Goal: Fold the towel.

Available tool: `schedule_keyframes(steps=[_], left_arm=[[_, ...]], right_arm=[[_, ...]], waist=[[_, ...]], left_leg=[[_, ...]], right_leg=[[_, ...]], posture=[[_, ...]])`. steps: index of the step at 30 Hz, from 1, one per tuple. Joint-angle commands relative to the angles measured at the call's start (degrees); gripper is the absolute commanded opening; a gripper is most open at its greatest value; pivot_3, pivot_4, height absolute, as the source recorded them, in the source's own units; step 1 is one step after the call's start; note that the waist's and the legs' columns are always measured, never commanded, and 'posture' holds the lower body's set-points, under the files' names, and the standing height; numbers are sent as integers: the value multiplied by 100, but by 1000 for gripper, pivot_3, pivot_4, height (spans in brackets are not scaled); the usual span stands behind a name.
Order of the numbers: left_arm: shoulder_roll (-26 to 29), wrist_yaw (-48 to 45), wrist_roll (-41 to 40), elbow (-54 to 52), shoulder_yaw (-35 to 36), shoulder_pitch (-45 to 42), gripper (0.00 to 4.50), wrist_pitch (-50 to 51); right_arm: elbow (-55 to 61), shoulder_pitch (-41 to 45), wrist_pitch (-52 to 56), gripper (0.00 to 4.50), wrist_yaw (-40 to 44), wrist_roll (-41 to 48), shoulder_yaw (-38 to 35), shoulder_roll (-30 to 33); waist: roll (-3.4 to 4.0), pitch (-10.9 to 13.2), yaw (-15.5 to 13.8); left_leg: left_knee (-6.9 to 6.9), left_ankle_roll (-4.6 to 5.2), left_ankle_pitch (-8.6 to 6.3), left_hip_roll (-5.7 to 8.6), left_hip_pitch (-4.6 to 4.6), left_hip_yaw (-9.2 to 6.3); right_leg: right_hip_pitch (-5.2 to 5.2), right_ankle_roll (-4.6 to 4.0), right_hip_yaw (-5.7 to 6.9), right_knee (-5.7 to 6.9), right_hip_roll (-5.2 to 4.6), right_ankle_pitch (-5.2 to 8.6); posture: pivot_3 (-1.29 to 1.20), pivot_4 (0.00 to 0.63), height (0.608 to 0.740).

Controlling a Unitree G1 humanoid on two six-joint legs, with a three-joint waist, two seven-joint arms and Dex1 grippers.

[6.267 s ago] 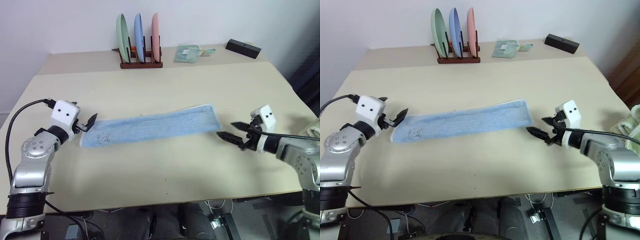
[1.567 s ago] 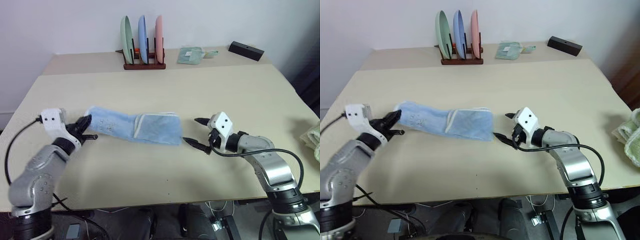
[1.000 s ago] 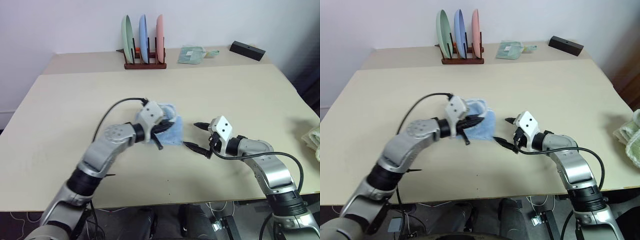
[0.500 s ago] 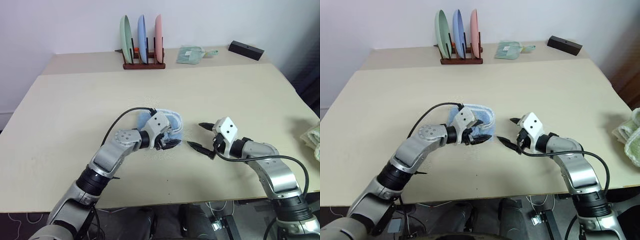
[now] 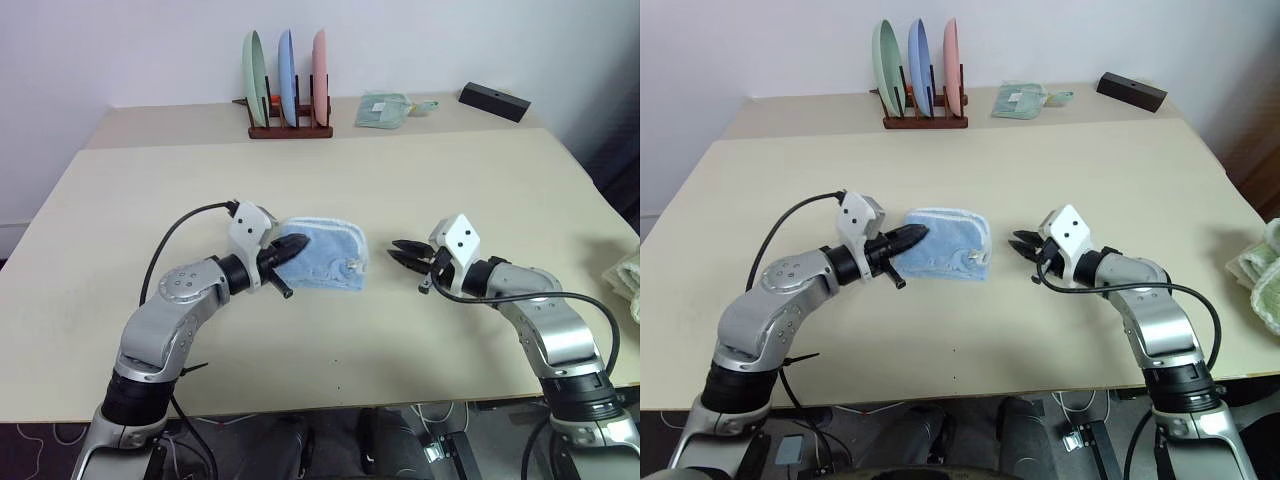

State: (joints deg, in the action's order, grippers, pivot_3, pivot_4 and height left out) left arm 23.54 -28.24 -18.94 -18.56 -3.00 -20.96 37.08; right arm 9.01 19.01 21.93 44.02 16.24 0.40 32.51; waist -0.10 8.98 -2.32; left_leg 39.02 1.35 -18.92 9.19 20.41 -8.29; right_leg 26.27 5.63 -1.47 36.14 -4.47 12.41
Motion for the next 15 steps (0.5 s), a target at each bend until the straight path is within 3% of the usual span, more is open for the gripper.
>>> schedule_keyframes(steps=[1,7,15], left_arm=[[-22,162,304,320,62,-203,112,-414],[-53,-127,922,1470,-581,-487,112,-1092],[-476,21,1059,2485,-525,-268,112,-1601]], right_arm=[[153,429,226,13,-222,330,-111,-350],[-694,1165,456,13,-676,-227,701,-1163],[-1828,750,-47,13,-820,-910,1252,-1345]], waist=[[0,0,13],[2,-1,12],[8,-6,24]], left_leg=[[-1,0,0,0,0,0],[-1,0,0,0,-1,1],[1,4,-1,5,4,3]], right_leg=[[2,0,0,0,1,0],[2,-2,3,0,0,-2],[6,-1,13,-2,-6,-2]], posture=[[0,150,740],[0,150,740],[0,150,740]])
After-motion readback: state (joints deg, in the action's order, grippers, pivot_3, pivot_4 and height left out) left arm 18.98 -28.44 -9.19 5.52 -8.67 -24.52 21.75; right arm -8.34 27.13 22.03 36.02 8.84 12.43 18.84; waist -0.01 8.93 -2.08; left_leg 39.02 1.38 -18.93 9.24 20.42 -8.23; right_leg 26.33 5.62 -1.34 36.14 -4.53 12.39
